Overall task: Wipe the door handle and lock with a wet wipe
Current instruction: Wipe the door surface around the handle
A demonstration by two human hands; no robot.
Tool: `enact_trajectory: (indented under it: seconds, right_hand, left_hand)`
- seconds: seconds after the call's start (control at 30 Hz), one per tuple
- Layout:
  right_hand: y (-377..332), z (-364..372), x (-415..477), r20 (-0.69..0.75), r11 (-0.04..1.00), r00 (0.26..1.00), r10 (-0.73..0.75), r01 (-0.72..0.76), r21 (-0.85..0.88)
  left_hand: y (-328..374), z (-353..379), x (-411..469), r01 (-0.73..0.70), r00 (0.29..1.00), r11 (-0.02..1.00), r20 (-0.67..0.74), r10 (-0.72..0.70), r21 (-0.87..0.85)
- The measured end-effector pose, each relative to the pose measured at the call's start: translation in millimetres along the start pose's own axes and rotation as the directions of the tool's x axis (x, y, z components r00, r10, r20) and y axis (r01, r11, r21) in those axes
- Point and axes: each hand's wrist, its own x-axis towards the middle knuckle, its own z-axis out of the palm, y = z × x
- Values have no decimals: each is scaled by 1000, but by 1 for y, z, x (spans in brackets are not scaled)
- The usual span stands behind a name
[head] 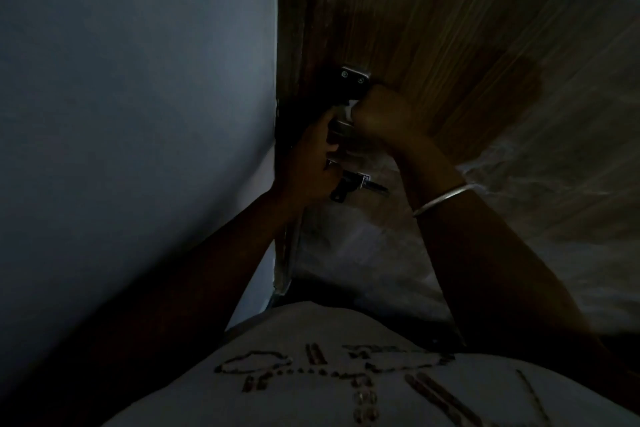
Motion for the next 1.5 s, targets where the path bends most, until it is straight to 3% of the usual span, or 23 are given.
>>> enact_trajectory:
  seconds: [0.13, 0.2, 0.43, 0.6, 0.73, 0.83, 1.03, 1.17, 1.27, 1.33, 1.4, 1.5]
  right_hand:
    - [9, 5, 1, 42, 943, 998, -43, 26, 331]
    - [15, 5, -4, 31, 914, 998, -58, 41, 403]
    - [22, 2, -2, 24, 959, 989, -146, 135, 248]
    - [31, 0, -1, 2, 981, 981, -193, 193, -30]
    - [44, -5, -5, -27, 956, 997, -72, 61, -288]
    - [49, -2, -6, -65, 935, 989, -135, 105, -340]
    - [37, 1, 0, -39, 931, 998, -48, 31, -364]
    - [28, 2, 4, -14, 981, 998, -64, 60, -184]
    - [22, 13, -2, -142, 982, 988, -62, 86, 171]
    - [20, 18, -8, -275, 942, 960, -41, 129, 311]
    - [18, 19, -10, -424, 930, 898, -119, 250, 270]
    - [13, 20, -8, -468, 913, 802, -371, 407, -26]
  left_hand:
    - [-3, -1, 0, 2, 1000, 1000, 25, -2, 2]
    - [-8, 1, 1, 5, 1000, 999, 18, -6, 41]
    - [-9, -4, 5, 22, 1000, 997, 8, -23, 73]
    - [-13, -9, 6, 29, 998, 995, 46, -33, 98]
    - [-13, -12, 5, 49, 997, 995, 62, -54, 91]
    - [-13, -15, 5, 46, 995, 993, 81, -55, 105]
    - [-13, -12, 2, 49, 994, 992, 93, -60, 118]
    - [-13, -10, 3, 55, 996, 993, 57, -61, 101]
    - [-12, -8, 3, 12, 1000, 993, 23, -15, 116]
    - [-10, -8, 2, 2, 1000, 993, 24, -5, 115]
    - [-7, -9, 1, 27, 999, 994, 20, -29, 107]
    - [1, -11, -2, 7, 1000, 995, -2, -6, 96]
